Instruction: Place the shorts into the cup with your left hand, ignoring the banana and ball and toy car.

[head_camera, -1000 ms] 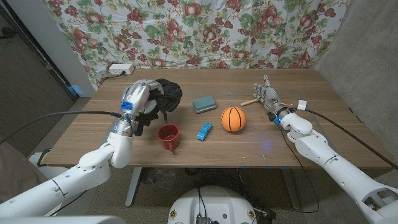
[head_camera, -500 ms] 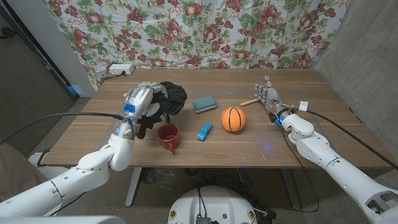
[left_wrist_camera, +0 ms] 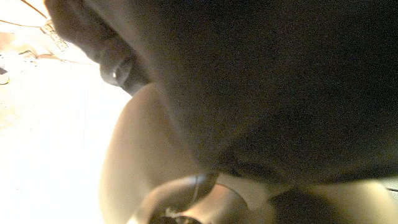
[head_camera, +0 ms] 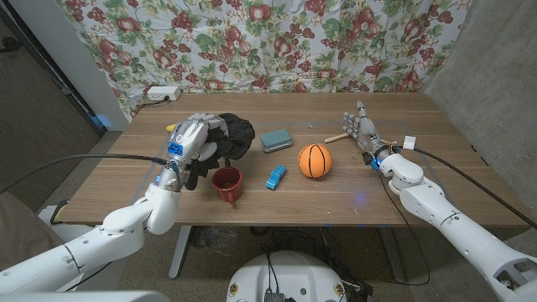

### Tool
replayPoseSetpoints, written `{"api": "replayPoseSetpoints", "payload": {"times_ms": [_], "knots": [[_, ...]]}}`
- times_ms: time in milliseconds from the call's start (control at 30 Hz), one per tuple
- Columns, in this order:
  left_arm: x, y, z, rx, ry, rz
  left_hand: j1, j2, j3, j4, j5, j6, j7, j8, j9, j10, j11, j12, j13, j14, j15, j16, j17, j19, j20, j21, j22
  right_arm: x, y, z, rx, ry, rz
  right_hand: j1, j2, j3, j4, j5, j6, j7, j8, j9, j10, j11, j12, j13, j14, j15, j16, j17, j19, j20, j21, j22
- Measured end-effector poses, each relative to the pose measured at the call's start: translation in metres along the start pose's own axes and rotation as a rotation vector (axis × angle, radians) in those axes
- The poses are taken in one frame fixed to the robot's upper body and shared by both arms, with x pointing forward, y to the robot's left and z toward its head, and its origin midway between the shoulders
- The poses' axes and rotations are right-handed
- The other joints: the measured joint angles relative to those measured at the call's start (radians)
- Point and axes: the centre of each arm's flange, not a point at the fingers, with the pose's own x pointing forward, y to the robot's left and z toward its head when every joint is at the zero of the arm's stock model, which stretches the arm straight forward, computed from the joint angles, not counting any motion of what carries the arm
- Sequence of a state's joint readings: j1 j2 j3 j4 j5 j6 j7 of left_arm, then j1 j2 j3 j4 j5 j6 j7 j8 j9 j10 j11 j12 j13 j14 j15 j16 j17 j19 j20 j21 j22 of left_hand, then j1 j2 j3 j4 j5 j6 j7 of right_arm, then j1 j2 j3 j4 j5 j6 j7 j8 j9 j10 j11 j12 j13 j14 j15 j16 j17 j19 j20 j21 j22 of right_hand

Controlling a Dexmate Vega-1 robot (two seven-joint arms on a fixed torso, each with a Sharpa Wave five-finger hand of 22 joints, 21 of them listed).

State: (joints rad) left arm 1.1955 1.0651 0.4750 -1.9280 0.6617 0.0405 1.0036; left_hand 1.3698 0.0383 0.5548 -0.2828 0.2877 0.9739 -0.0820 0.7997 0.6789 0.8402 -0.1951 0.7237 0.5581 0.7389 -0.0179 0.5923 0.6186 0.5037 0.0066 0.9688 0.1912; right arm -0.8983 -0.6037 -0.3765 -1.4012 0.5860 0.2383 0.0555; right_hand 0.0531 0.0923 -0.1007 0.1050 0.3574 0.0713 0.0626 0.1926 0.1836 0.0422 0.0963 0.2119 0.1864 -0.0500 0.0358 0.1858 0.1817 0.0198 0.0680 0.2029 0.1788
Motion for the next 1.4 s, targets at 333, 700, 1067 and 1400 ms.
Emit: {"api": "replayPoseSetpoints", "payload": {"times_ms": [333,700,1067,1400], "knots": [[-0.003,0.0,0.001,-0.016,-0.035,-0.005,0.0,0.0,0.0,0.0,-0.011,0.019,-0.005,0.0,-0.014,0.013,-0.002,-0.001,0.001,0.0,0.0,0.0,0.007,-0.002,-0.002,0.008,0.0,0.001,0.002,0.0,-0.002,0.002,0.002,0.0,0.0,0.0,0.0,0.0,0.0,0.0,0.0,0.0,0.0,0.0,0.0,0.0,0.0,0.0,0.0,0.0,0.0,0.0,0.0,0.0],[-0.004,-0.001,0.003,-0.039,-0.072,-0.011,0.0,0.0,0.008,-0.008,-0.019,0.045,-0.016,0.016,-0.021,0.038,-0.005,-0.005,0.002,0.0,0.0,-0.001,0.033,-0.005,-0.005,0.018,0.0,0.002,0.003,0.002,-0.005,0.0,0.004,0.0,0.0,0.0,0.0,0.0,0.0,0.0,0.0,0.0,0.0,0.0,0.0,0.0,0.0,0.0,0.0,0.0,0.0,0.0,0.0,0.0],[-0.003,-0.003,0.008,-0.08,-0.109,-0.014,0.0,0.0,0.012,-0.012,-0.019,0.05,-0.011,0.016,-0.027,0.047,-0.003,-0.009,0.002,0.014,0.0,-0.008,0.038,-0.005,-0.005,0.03,0.0,0.003,0.003,0.004,-0.008,-0.002,0.006,0.0,0.0,0.0,0.0,0.0,0.0,0.0,0.0,0.0,0.0,0.0,0.0,0.0,0.0,0.0,0.0,0.0,0.0,0.0,0.0,0.0],[-0.002,-0.005,0.011,-0.105,-0.135,-0.024,0.0,0.0,0.017,-0.017,-0.026,0.055,-0.016,0.015,-0.025,0.047,-0.003,-0.01,0.007,0.014,0.0,-0.004,0.04,-0.005,-0.005,0.035,0.0,0.004,0.002,0.005,-0.009,-0.001,0.006,0.0,0.0,0.0,0.0,0.0,0.0,0.0,0.0,0.0,0.0,0.0,0.0,0.0,0.0,0.0,0.0,0.0,0.0,0.0,0.0,0.0]]}}
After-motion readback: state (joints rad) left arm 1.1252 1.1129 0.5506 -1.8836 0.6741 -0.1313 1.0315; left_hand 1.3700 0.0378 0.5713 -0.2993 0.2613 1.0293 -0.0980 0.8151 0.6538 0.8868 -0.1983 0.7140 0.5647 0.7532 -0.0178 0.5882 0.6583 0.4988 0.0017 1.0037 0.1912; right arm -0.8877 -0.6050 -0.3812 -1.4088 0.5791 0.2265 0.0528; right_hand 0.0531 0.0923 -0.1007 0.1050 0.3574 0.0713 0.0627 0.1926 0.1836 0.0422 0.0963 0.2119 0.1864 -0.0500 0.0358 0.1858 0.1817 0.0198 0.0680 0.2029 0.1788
